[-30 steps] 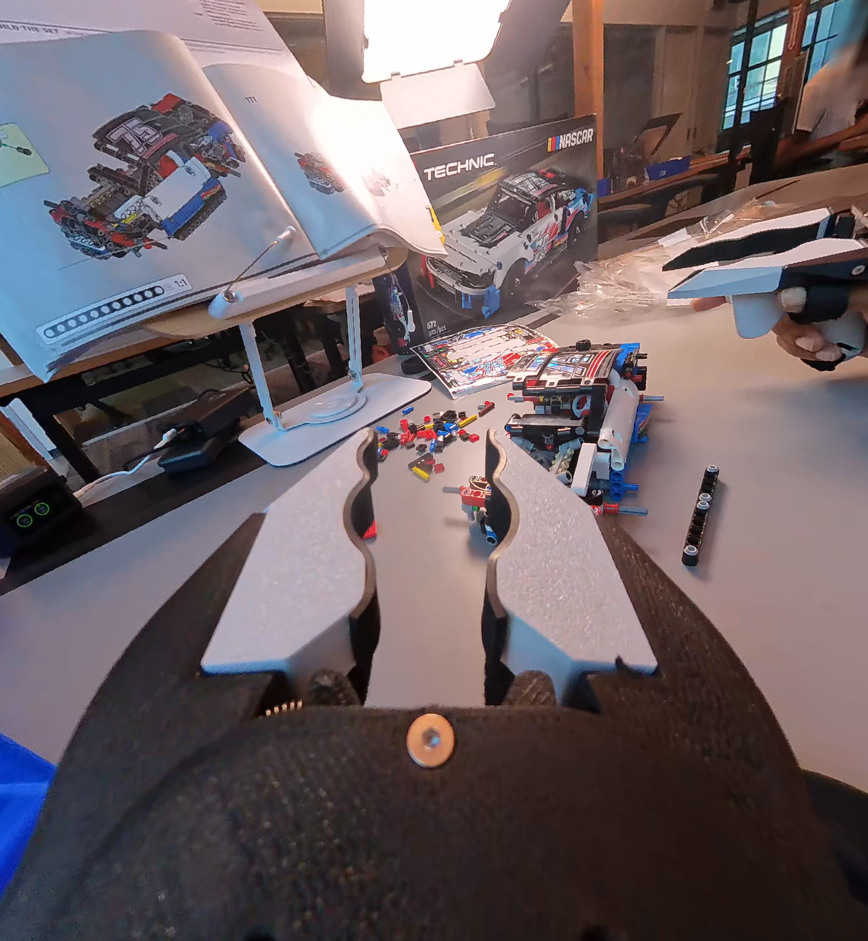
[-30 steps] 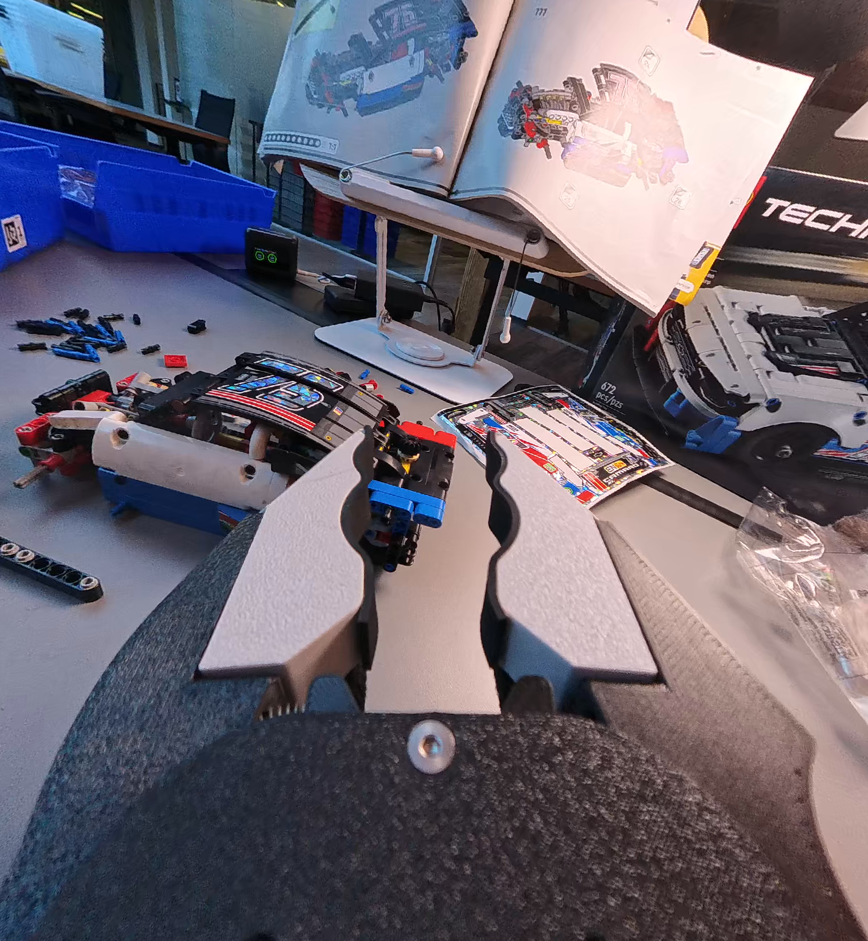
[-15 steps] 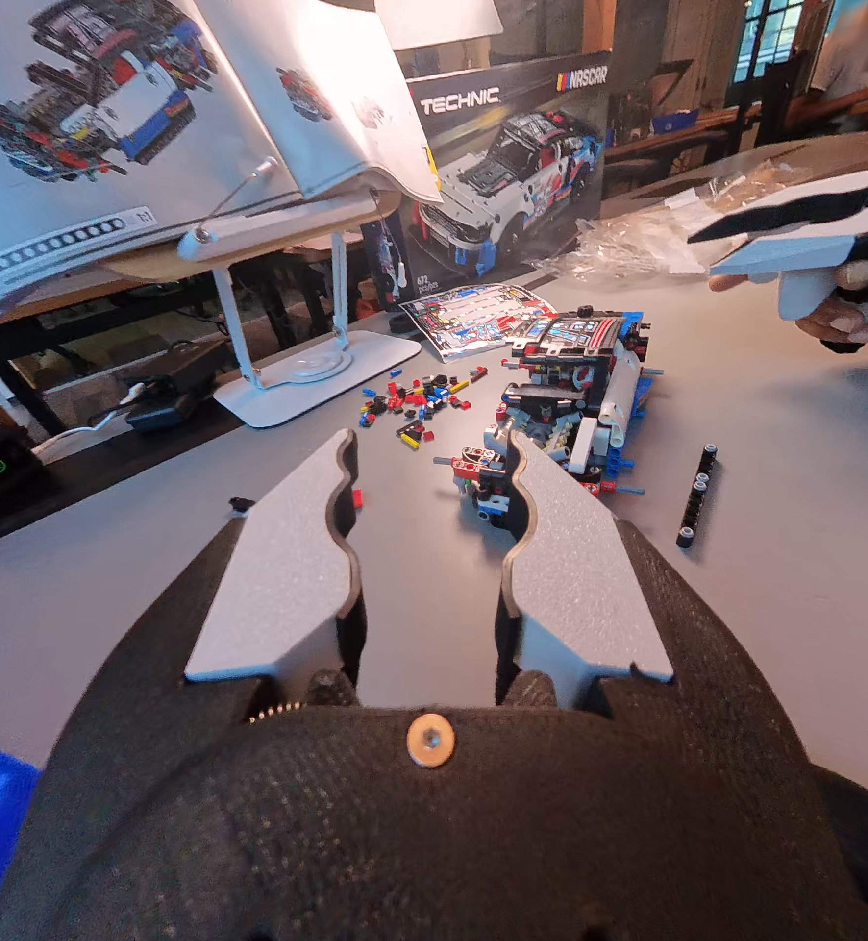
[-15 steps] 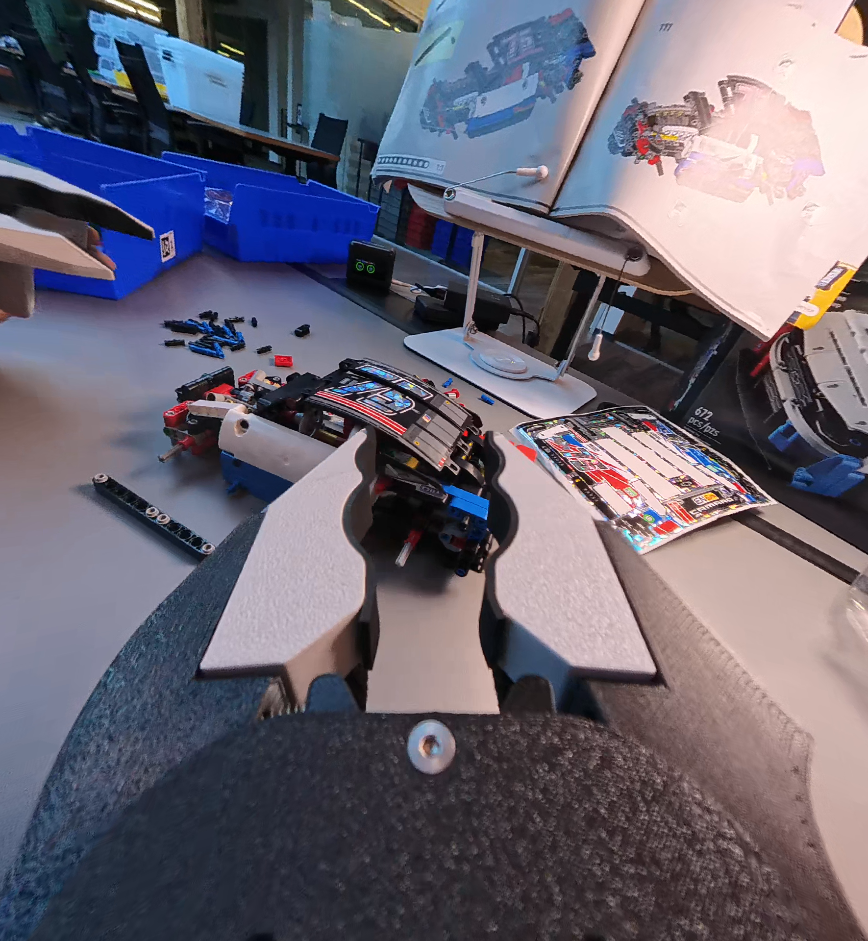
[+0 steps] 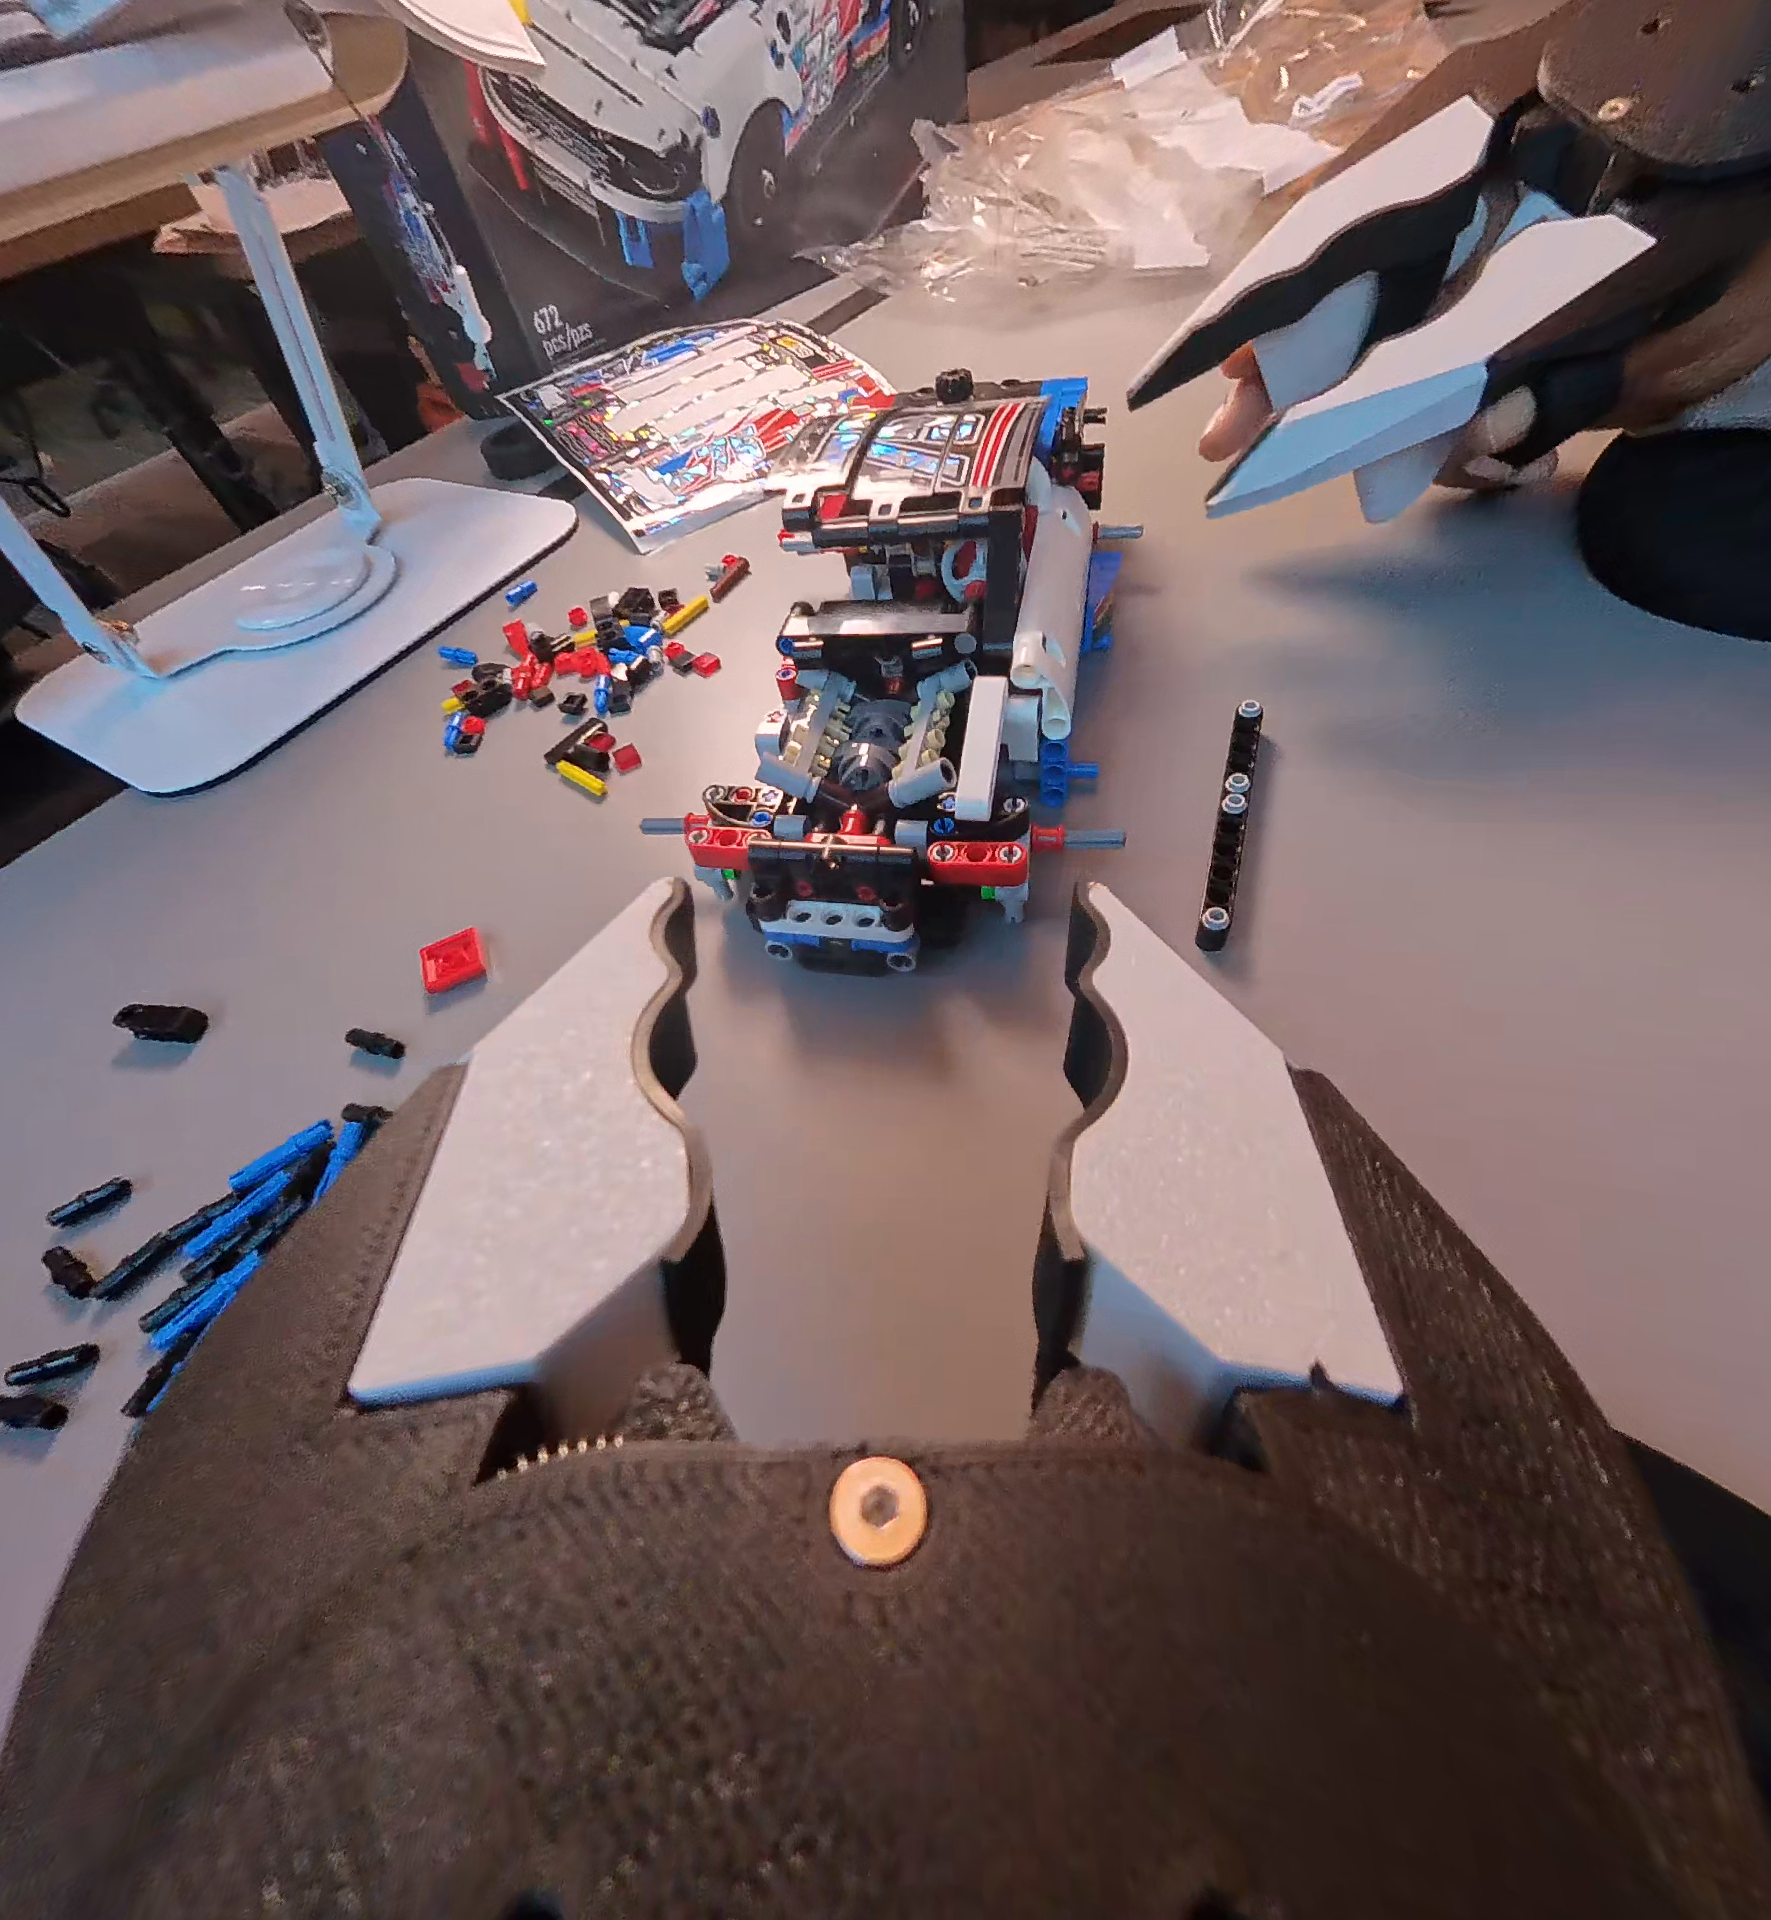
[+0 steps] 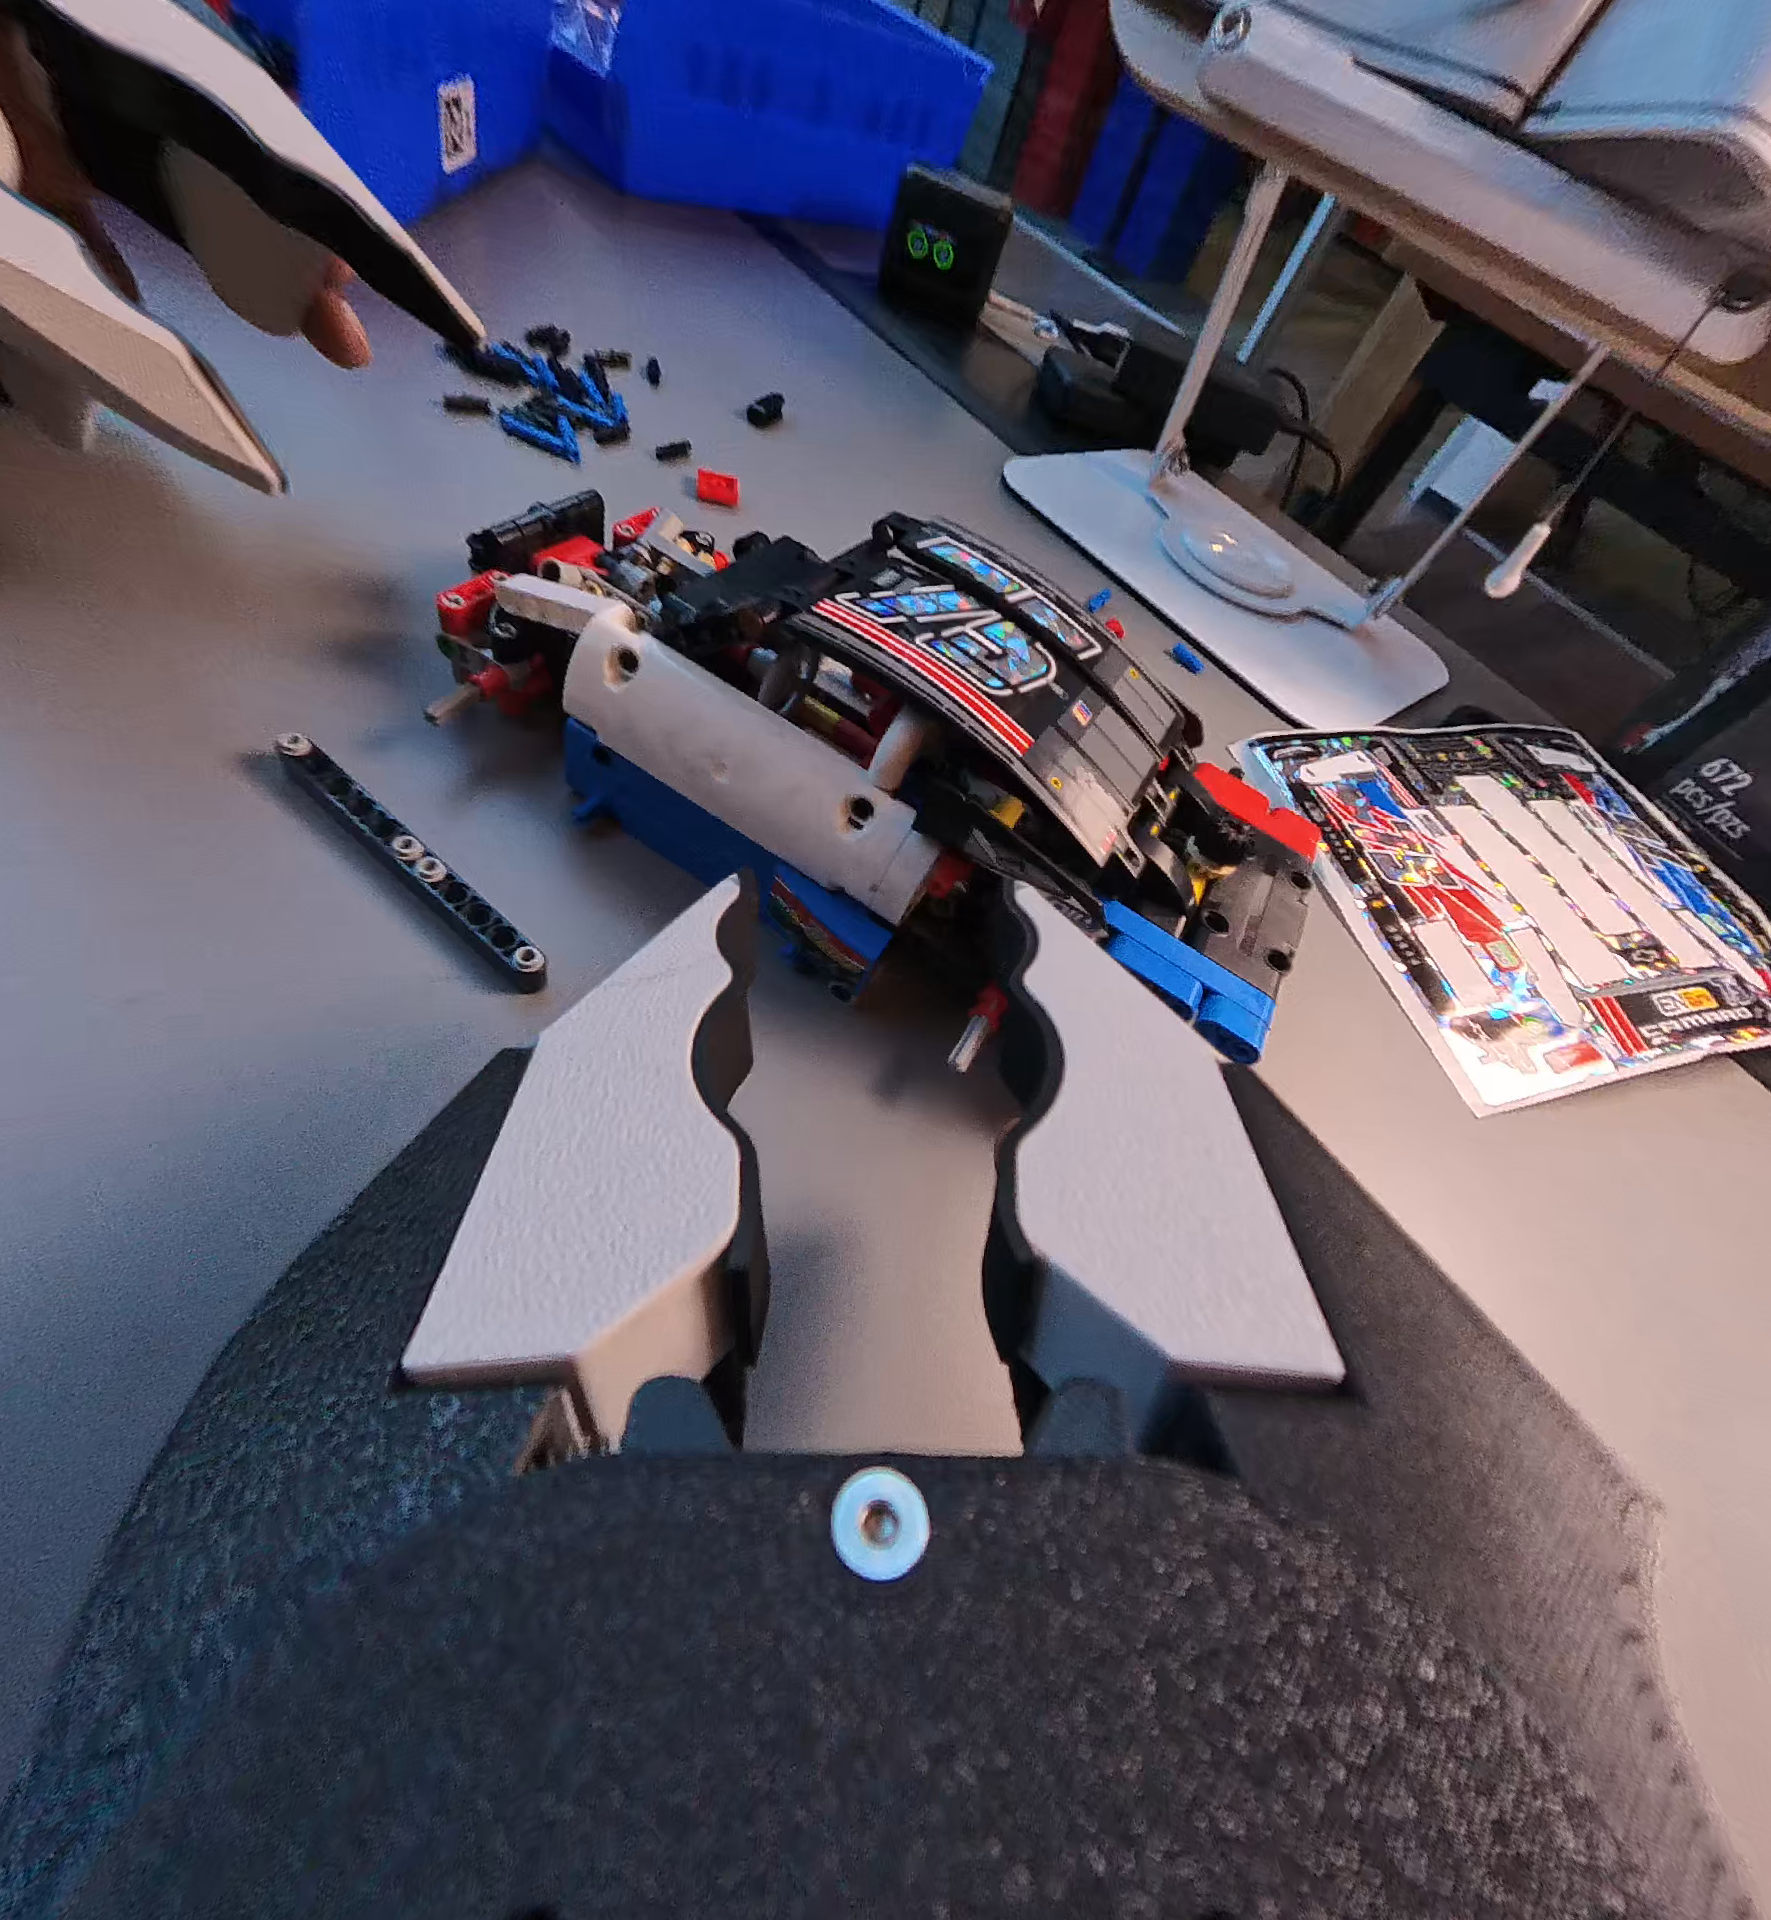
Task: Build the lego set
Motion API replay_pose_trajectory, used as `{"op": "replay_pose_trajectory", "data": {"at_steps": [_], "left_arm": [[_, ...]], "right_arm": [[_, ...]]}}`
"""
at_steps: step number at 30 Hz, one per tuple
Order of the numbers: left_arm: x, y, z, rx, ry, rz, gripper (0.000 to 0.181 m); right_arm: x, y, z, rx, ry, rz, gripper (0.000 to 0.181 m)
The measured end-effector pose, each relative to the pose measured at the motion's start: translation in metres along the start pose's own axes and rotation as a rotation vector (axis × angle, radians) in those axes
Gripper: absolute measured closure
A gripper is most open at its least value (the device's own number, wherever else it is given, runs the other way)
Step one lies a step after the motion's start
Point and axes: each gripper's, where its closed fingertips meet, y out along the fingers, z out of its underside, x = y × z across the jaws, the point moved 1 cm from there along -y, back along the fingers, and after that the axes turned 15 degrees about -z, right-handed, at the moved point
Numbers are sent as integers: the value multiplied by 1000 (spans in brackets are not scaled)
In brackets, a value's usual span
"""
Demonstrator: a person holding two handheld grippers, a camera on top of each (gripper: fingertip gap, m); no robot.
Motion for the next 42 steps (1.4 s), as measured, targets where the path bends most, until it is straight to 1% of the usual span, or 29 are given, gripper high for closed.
{"op": "replay_pose_trajectory", "data": {"at_steps": [2, 4, 7, 9, 11, 15, 17, 18, 19, 22, 23, 24, 25, 26, 28, 31, 33, 36, 39, 42], "left_arm": [[-5, 6, 3, 31, 25, 16, 110], [-10, 13, 7, 72, 65, 24, 111], [-18, 20, 11, 92, 153, 25, 114], [-20, 20, 12, 90, 178, 23, 116], [-19, 19, 10, 75, 169, 18, 119], [-13, 16, 6, 57, 124, 8, 121], [-12, 15, 5, 51, 112, 2, 121], [-11, 14, 5, 46, 107, -1, 121], [-10, 14, 4, 42, 102, -5, 121], [-5, 11, 2, 26, 77, -21, 122], [-3, 10, 1, 20, 65, -27, 121], [-1, 9, 0, 11, 52, -36, 121], [2, 8, -2, 1, 38, -48, 121], [6, 7, -4, -11, 22, -65, 121], [16, 3, -11, -54, -20, -107, 121], [33, -7, -22, -129, -88, -173, 121], [41, -13, -28, -171, -110, -214, 121], [47, -17, -31, -197, -116, -246, 121], [47, -16, -31, -197, -109, -249, 121], [49, -16, -30, -193, -118, -257, 121]], "right_arm": [[-3, 7, 5, 69, -25, 25, 140], [-6, 15, 14, 146, -19, 46, 147], [-2, 27, 34, 298, -19, 32, 159], [-2, 31, 32, 306, -49, 43, 165], [-1, 36, 30, 315, -62, 49, 166], [3, 41, 27, 340, -12, 82, 167], [4, 39, 28, 369, 21, 119, 169], [5, 37, 29, 387, 34, 138, 173], [6, 34, 30, 412, 51, 165, 181], [16, 30, 30, 423, 40, 169, 181], [18, 30, 28, 412, 22, 167, 178], [18, 29, 26, 393, 14, 164, 170], [19, 30, 21, 354, 18, 145, 166], [21, 30, 13, 286, 33, 112, 164], [20, 25, -12, 79, 58, 58, 151], [6, 0, -43, -190, 141, 67, 132], [-6, -16, -50, -292, 200, 89, 127], [-20, -31, -47, -347, 250, 124, 127], [-26, -35, -43, -371, 295, 129, 129], [-27, -36, -45, -394, 305, 124, 130]]}}
